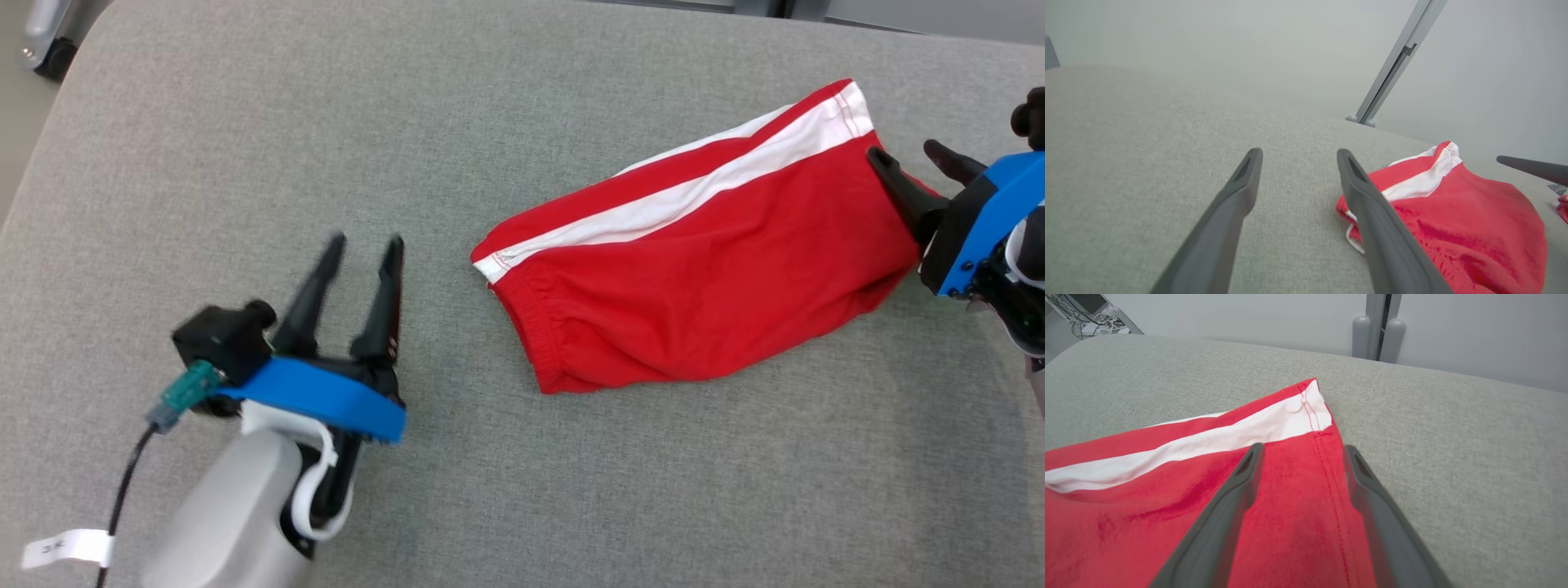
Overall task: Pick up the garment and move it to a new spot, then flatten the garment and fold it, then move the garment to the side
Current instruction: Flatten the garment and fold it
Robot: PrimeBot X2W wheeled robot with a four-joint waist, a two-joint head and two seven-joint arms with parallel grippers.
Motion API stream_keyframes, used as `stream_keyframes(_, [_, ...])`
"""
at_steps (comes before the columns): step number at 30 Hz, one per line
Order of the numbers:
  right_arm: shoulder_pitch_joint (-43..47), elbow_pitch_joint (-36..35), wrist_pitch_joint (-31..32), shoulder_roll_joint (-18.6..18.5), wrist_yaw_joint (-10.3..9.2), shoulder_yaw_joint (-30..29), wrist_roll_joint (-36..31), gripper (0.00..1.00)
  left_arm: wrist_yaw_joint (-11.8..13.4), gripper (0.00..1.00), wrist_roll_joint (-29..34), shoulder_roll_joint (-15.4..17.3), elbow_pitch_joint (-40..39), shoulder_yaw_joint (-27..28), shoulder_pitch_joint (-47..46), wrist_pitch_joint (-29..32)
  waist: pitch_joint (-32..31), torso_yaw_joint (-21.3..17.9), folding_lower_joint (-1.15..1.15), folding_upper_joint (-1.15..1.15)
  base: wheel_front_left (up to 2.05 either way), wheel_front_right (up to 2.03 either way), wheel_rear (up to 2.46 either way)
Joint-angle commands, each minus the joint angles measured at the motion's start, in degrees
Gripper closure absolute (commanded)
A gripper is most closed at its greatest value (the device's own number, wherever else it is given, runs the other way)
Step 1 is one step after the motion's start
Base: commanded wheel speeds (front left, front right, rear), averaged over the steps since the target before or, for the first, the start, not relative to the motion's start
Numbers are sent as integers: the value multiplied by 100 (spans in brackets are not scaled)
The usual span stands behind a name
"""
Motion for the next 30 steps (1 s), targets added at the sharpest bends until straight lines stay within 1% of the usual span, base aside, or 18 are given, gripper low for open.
stream_keyframes(1, [79,32,-71,-1,3,-54,27,0,2,0,402,-55,-83,308,-140,-41,37,52,1,0,0,0,0])
stream_keyframes(5, [16,214,-218,110,3,-262,-100,0,-109,0,1312,-415,-310,1091,-19,-37,166,130,1,0,0,0,0])
stream_keyframes(8, [-85,432,-211,189,3,-419,-243,0,-255,0,1937,-685,-403,1476,37,-39,273,222,1,0,0,0,0])
stream_keyframes(11, [-187,678,-177,260,3,-576,-411,0,-405,0,2394,-915,-414,1635,108,-40,370,307,1,0,0,0,0])
stream_keyframes(13, [-258,895,-91,298,3,-698,-582,0,-482,0,2633,-997,-391,1671,144,-40,418,361,1,0,0,0,0])
stream_keyframes(17, [-282,1340,224,434,0,-919,-916,0,-589,0,2830,-1152,-341,1776,244,-41,481,430,1,0,0,0,0])
stream_keyframes(20, [-210,1459,580,600,2,-843,-961,0,-619,0,2909,-1216,-308,1824,288,-41,488,441,1,0,0,0,0])
stream_keyframes(21, [-183,1427,646,613,7,-786,-940,69,-630,0,2935,-1227,-301,1839,303,-41,487,436,1,0,0,0,0])
stream_keyframes(22, [-160,1366,636,626,10,-748,-906,100,-638,0,2953,-1235,-292,1857,314,-41,478,420,1,0,0,0,0])
stream_keyframes(26, [-53,1064,422,565,8,-743,-801,100,-650,0,2975,-1222,-243,1928,340,-41,393,299,1,0,0,0,0])
stream_keyframes(30, [161,725,199,508,2,-838,-719,100,-653,0,2969,-1081,-184,1820,425,-41,224,114,1,0,0,0,0])
